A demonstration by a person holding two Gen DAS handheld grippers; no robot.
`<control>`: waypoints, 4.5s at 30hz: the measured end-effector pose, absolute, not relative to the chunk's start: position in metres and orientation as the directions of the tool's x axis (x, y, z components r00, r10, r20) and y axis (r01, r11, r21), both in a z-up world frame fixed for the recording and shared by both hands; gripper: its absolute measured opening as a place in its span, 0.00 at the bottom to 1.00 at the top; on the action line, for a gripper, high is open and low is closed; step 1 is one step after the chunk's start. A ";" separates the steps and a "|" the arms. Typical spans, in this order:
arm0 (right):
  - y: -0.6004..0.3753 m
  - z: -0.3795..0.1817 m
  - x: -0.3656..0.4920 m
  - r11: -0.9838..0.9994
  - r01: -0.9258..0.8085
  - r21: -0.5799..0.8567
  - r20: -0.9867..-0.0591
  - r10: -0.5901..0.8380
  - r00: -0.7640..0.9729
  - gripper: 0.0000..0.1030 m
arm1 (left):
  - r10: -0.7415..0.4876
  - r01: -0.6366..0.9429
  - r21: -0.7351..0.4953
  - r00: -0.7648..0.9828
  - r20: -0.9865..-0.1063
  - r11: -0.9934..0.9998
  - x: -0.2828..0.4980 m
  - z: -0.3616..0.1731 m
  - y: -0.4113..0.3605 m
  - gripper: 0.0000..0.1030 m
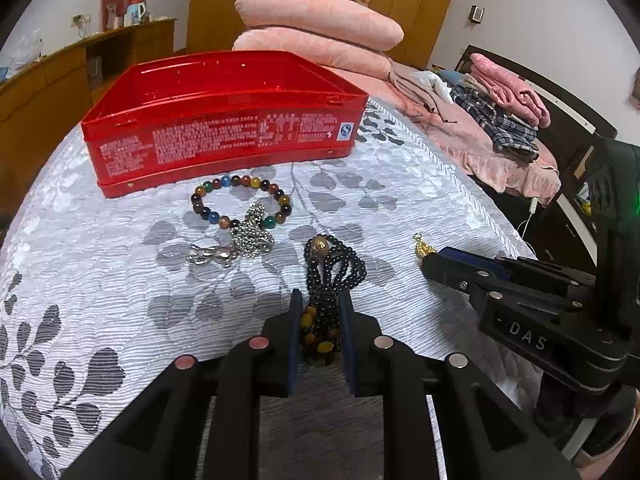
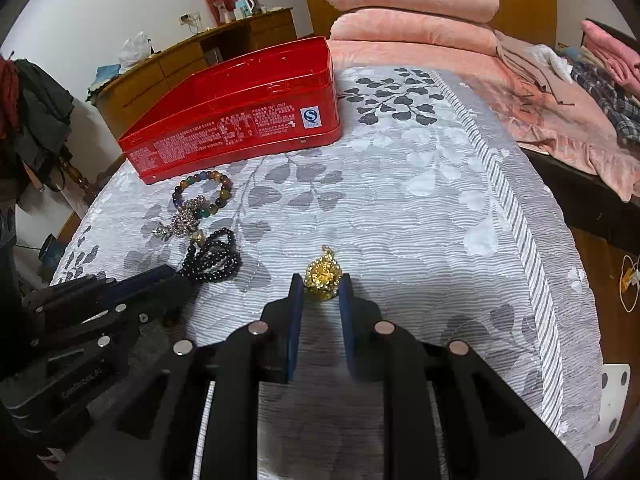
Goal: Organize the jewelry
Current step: 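Carry the gold pendant and black bead strand over the red tin, then open both tools to drop the pendant and strand into the tin, then withdraw both open tools from the tin toward the multicolour bracelet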
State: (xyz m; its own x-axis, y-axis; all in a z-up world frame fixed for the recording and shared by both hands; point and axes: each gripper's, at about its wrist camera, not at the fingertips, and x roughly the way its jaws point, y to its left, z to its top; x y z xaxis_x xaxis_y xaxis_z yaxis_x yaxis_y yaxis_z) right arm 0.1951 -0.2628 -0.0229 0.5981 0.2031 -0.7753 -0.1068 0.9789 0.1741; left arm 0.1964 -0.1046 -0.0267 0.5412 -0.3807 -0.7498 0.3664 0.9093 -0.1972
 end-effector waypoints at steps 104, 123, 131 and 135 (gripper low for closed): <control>-0.218 0.053 0.383 0.979 -0.171 0.113 -0.682 0.202 0.703 0.47 | -0.054 0.059 -0.012 0.795 -0.604 0.998 0.379 0.058 -0.048 0.77; -0.210 0.026 0.256 0.984 -0.160 0.072 -0.722 0.163 0.673 0.93 | -0.057 0.041 -0.040 0.791 -0.609 0.998 0.257 0.043 -0.001 0.94; -0.190 0.004 0.232 0.972 -0.206 0.109 -0.742 0.217 0.634 0.93 | -0.007 -0.021 -0.033 0.740 -0.673 0.999 0.238 0.011 0.017 0.94; -0.180 -0.002 0.231 0.969 -0.216 0.117 -0.757 0.227 0.612 0.84 | 0.002 -0.024 -0.023 0.721 -0.693 0.999 0.232 -0.001 0.021 0.94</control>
State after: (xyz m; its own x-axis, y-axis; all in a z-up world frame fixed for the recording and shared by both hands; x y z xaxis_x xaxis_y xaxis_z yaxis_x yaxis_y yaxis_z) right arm 0.2311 -0.1799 -0.0020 0.6122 0.2273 -0.7574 -0.2158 0.9695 0.1166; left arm 0.2318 0.0209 -0.0015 0.7209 0.0016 -0.6931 -0.0244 0.9994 -0.0231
